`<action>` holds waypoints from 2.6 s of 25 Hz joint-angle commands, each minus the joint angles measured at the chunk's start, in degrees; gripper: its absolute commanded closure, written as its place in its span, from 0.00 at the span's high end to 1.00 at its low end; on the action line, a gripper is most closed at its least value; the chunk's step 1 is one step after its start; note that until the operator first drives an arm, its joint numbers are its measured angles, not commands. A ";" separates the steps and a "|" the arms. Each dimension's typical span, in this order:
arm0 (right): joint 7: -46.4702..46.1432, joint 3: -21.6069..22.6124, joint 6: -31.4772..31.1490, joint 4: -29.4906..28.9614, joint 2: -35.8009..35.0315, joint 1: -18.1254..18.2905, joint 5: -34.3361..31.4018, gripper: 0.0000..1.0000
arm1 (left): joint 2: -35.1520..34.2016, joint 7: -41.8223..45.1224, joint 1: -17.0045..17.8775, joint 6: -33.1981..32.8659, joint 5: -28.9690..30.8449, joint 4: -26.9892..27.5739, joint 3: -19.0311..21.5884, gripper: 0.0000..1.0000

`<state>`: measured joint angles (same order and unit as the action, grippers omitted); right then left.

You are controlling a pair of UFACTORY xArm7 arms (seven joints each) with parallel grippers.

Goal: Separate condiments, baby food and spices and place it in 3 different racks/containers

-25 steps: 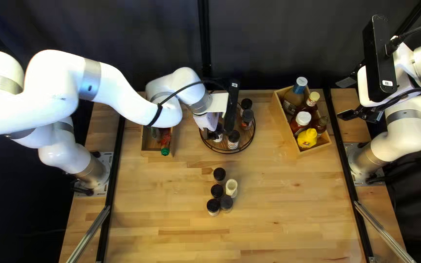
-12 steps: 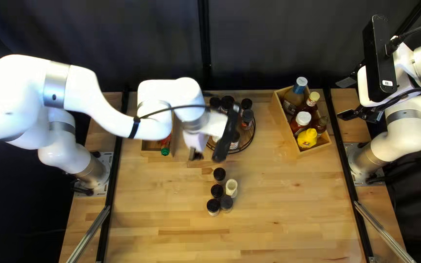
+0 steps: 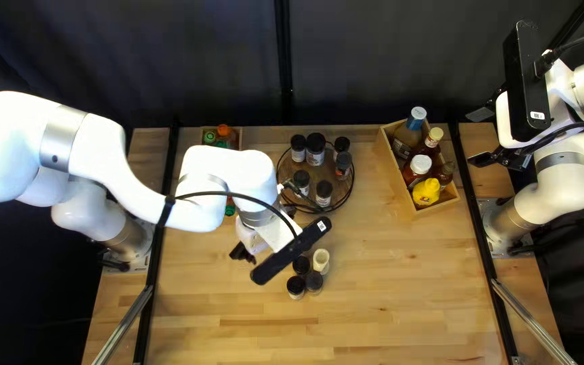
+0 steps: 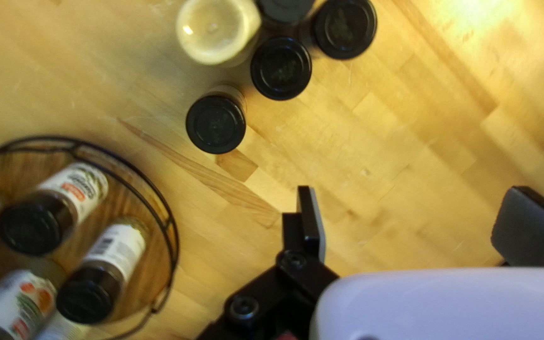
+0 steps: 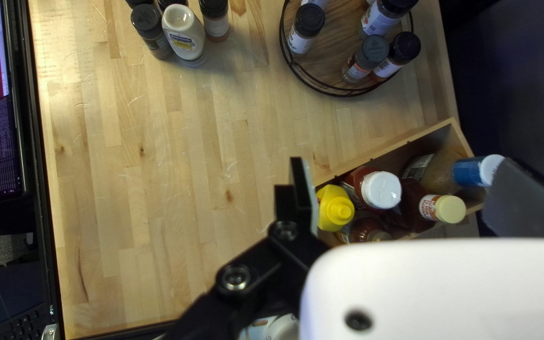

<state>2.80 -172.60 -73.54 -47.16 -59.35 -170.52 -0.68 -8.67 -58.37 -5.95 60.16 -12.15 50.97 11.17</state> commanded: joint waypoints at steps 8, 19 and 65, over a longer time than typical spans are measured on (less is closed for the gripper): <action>0.00 0.00 0.00 0.00 0.00 0.00 0.00 1.00 | 13.33 -12.85 -2.32 -10.06 1.42 3.56 -2.96 1.00; 0.00 0.00 0.00 0.00 0.00 0.00 0.00 1.00 | 19.42 -5.92 1.73 -20.12 7.82 3.91 -2.10 1.00; 0.00 0.00 0.00 0.00 0.00 0.00 0.00 1.00 | 10.03 10.27 -2.30 -14.55 21.61 1.69 -10.05 0.00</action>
<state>2.80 -172.60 -73.54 -47.16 -59.35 -170.52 -0.68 0.83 -49.15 -8.28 46.53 8.91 52.78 1.14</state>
